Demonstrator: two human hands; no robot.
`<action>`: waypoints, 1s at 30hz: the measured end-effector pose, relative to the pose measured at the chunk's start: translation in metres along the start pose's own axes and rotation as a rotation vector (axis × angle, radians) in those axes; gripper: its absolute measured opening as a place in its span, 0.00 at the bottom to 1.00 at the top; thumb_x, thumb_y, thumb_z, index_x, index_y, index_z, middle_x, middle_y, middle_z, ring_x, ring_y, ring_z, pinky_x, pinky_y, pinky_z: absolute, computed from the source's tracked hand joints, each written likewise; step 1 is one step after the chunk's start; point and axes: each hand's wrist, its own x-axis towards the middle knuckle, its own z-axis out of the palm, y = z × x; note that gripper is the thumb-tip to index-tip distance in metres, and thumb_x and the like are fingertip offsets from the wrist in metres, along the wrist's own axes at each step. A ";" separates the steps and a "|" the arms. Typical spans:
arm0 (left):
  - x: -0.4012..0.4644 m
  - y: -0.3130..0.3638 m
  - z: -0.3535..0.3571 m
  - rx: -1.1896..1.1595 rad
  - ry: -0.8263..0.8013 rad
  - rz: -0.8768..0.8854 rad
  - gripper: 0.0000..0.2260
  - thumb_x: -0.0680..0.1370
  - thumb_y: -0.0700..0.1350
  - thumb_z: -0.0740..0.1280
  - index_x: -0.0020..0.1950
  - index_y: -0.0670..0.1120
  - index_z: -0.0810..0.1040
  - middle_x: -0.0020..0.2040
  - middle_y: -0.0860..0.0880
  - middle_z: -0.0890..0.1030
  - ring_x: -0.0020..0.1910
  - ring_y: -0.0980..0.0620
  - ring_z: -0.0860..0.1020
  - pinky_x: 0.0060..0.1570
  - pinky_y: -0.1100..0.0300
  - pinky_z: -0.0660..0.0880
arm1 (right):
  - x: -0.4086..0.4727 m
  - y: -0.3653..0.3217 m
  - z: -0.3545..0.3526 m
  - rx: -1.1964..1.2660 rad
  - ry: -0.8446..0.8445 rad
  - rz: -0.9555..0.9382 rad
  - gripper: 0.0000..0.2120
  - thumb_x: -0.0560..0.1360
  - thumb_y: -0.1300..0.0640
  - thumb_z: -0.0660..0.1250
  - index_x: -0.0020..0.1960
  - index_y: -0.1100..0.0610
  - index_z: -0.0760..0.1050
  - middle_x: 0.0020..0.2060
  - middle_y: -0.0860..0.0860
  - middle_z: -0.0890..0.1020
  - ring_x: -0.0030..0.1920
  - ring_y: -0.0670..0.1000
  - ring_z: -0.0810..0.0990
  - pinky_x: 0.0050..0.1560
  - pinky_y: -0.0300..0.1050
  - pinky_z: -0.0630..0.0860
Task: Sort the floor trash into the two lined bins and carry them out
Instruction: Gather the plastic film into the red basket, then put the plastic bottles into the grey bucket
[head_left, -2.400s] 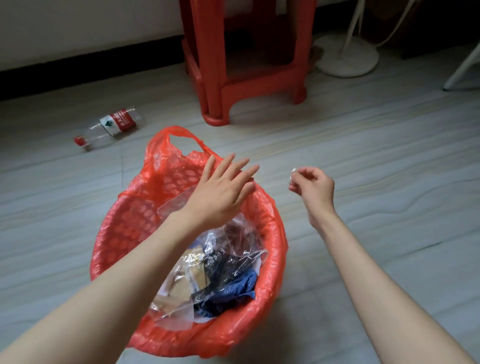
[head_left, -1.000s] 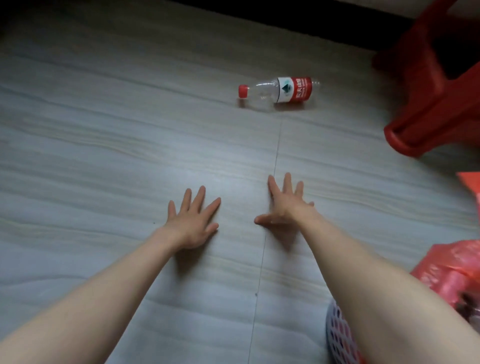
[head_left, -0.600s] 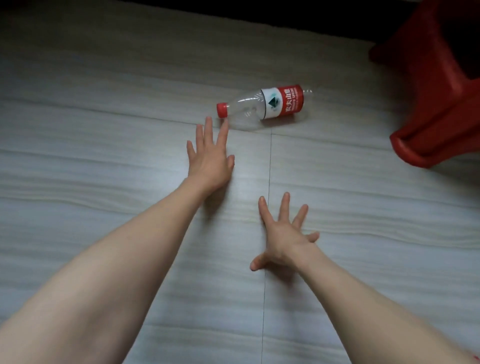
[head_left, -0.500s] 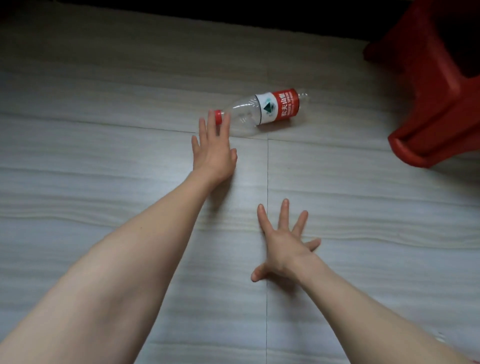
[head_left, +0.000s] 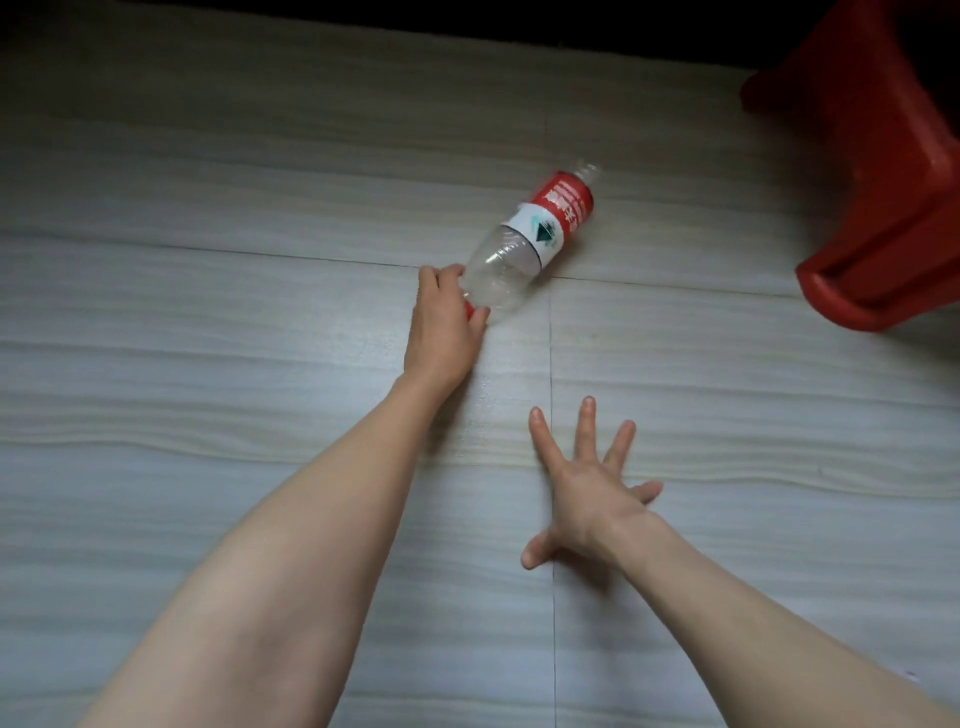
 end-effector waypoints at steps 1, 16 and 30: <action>-0.010 0.000 -0.005 -0.031 -0.001 -0.004 0.21 0.76 0.41 0.66 0.68 0.40 0.67 0.63 0.42 0.67 0.57 0.45 0.73 0.57 0.61 0.67 | 0.000 0.000 -0.001 -0.003 0.003 0.003 0.66 0.59 0.45 0.79 0.70 0.37 0.25 0.67 0.54 0.19 0.68 0.70 0.25 0.60 0.81 0.51; -0.209 -0.019 -0.167 -0.083 0.366 -0.210 0.14 0.74 0.45 0.69 0.59 0.45 0.75 0.56 0.47 0.75 0.49 0.54 0.73 0.52 0.69 0.67 | -0.034 -0.009 0.019 -0.220 0.184 -0.038 0.46 0.72 0.44 0.69 0.77 0.53 0.42 0.76 0.60 0.43 0.74 0.68 0.50 0.70 0.62 0.62; -0.368 0.054 -0.253 -0.160 0.531 -0.384 0.14 0.74 0.48 0.70 0.57 0.47 0.74 0.47 0.53 0.78 0.46 0.54 0.76 0.52 0.59 0.73 | -0.209 -0.069 0.056 0.141 0.177 -0.555 0.20 0.76 0.58 0.59 0.68 0.56 0.70 0.62 0.57 0.77 0.62 0.56 0.74 0.59 0.43 0.69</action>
